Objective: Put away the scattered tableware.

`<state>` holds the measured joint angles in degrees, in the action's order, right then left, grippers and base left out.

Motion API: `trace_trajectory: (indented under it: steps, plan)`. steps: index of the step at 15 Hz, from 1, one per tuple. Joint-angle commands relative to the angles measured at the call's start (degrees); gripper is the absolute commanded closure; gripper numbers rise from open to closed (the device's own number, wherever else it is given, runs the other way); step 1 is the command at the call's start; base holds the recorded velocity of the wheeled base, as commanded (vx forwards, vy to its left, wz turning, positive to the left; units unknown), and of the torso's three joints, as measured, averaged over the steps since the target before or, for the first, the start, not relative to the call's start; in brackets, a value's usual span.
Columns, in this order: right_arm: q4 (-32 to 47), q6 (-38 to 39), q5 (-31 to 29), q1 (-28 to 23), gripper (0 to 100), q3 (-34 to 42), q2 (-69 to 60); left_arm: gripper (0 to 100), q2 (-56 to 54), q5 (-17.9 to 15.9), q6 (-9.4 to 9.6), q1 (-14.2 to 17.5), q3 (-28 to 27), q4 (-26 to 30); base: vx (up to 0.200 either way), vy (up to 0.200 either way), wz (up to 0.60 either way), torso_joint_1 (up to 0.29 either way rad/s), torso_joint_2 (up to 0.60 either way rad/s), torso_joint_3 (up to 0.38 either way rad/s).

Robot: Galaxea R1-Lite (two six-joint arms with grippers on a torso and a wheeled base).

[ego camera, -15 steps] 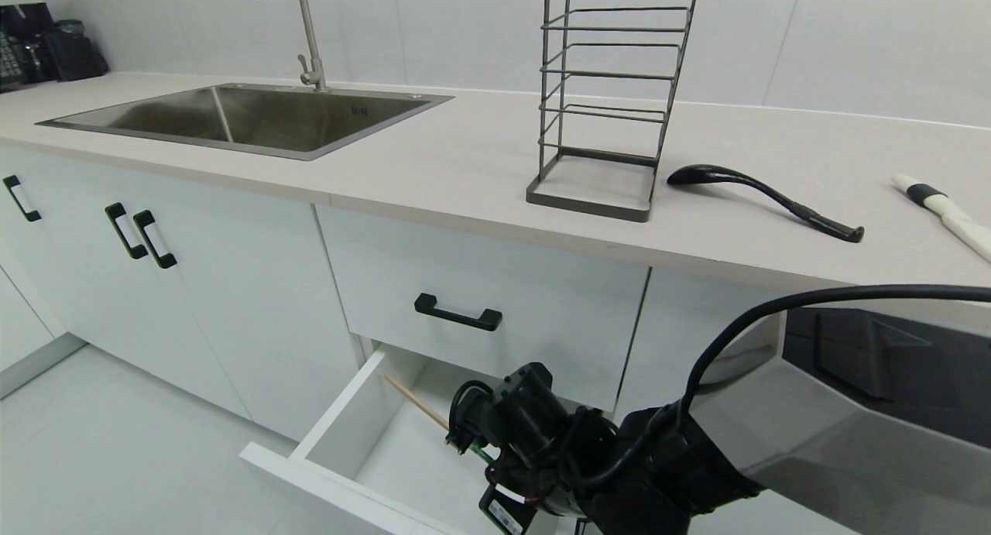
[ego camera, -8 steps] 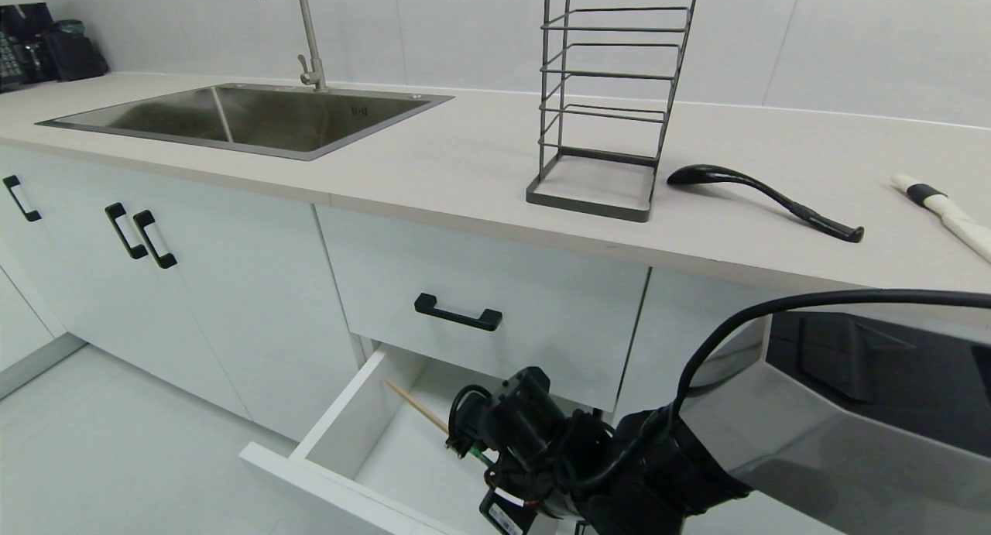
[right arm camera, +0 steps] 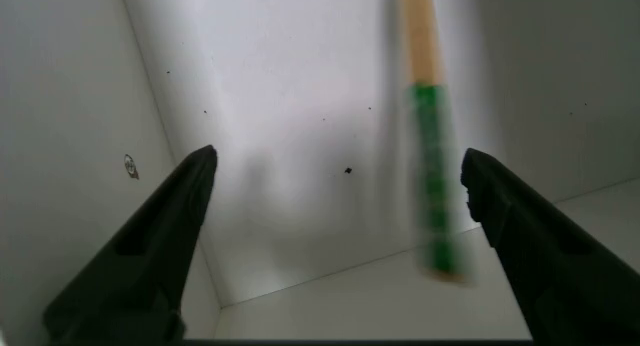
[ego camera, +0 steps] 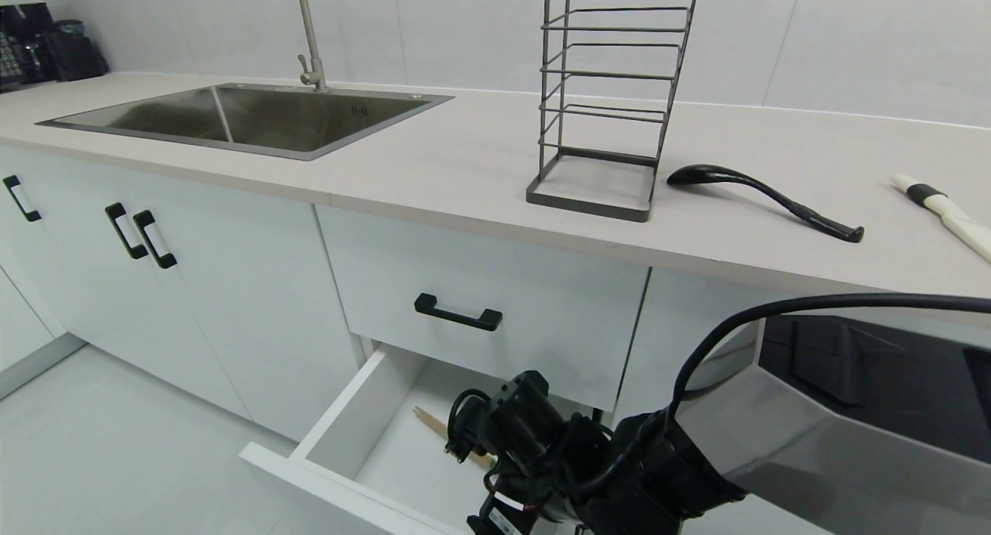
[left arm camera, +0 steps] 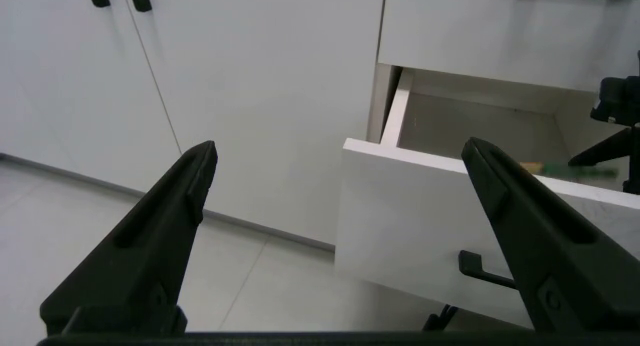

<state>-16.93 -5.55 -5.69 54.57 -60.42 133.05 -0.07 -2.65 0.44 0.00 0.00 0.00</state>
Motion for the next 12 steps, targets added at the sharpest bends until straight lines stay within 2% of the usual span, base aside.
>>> trace_trajectory:
  steps: [1,12]
  plan:
    - [-0.03,0.01,-0.11,0.19,0,0.3,-0.68,0,0.07,0.01,0.0,0.0,0.0,0.0,0.0,0.0,0.0,0.0,0.0,0.0]
    - [-0.56,-0.43,-0.28,3.44,0,6.01,-11.58,0,0.07,0.01,0.0,0.0,0.0,0.0,0.0,0.0,0.0,0.0,0.0,0.0]
